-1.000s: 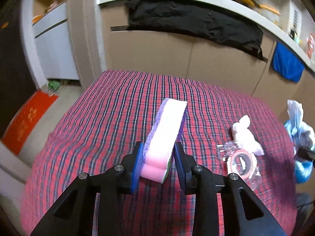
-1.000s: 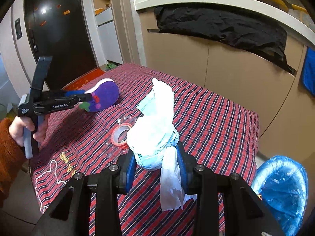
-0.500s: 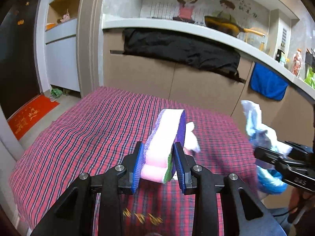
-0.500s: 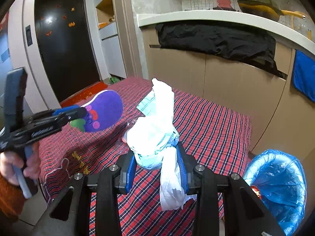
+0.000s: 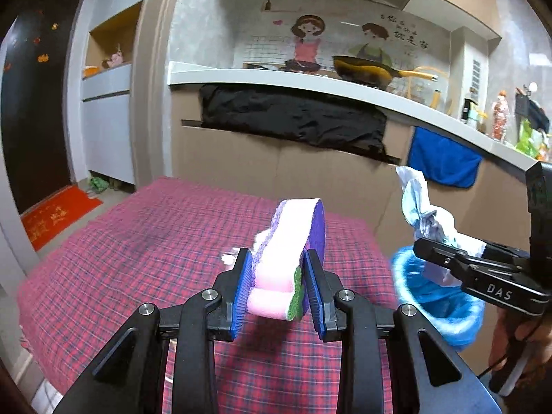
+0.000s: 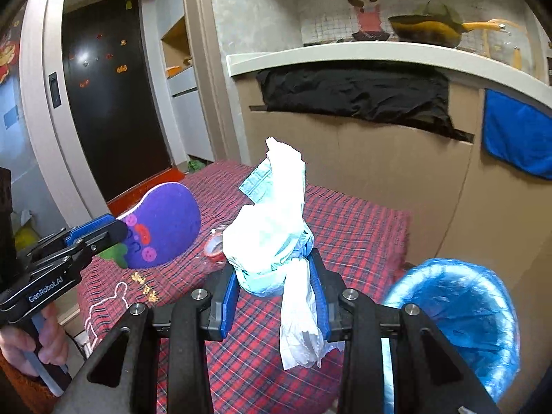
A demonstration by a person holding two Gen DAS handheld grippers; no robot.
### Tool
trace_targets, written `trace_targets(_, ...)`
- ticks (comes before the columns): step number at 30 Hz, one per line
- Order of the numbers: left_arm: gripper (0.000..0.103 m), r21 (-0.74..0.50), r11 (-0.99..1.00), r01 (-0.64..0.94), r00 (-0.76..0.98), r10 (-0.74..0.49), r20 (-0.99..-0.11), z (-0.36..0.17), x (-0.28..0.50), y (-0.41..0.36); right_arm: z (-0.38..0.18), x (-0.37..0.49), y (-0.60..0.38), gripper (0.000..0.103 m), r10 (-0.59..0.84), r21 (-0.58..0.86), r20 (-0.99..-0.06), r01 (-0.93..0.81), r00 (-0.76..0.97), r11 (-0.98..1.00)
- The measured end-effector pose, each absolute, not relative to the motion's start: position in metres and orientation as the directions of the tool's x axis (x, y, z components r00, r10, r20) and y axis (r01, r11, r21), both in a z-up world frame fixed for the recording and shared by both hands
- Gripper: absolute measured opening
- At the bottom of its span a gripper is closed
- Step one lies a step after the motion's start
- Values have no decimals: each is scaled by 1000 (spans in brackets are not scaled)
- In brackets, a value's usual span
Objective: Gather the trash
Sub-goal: 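Carry the purple box and white tissues over the blue bin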
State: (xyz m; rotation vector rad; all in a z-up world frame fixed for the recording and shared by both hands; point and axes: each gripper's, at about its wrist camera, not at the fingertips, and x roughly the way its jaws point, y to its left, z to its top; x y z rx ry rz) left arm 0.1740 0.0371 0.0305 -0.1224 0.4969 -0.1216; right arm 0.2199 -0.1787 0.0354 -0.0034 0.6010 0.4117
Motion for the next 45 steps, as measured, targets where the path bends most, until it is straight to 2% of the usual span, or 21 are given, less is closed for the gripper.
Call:
trace_targets(13,32,-106,973,206,845,-231,-482,30,181,-61,32,193,-263,33,274,116,-520,-251,809,961)
trace_targets(25,32,-127,945,301,749,-317,-582,4,205,-156,7,189,-347,33,165,144,-562,-101,811,984)
trace_targets(45,32,-133,947,293,703,-307,-642,-40,256,-212,-51,221,-403,33,156,233,-649,-1,745,972)
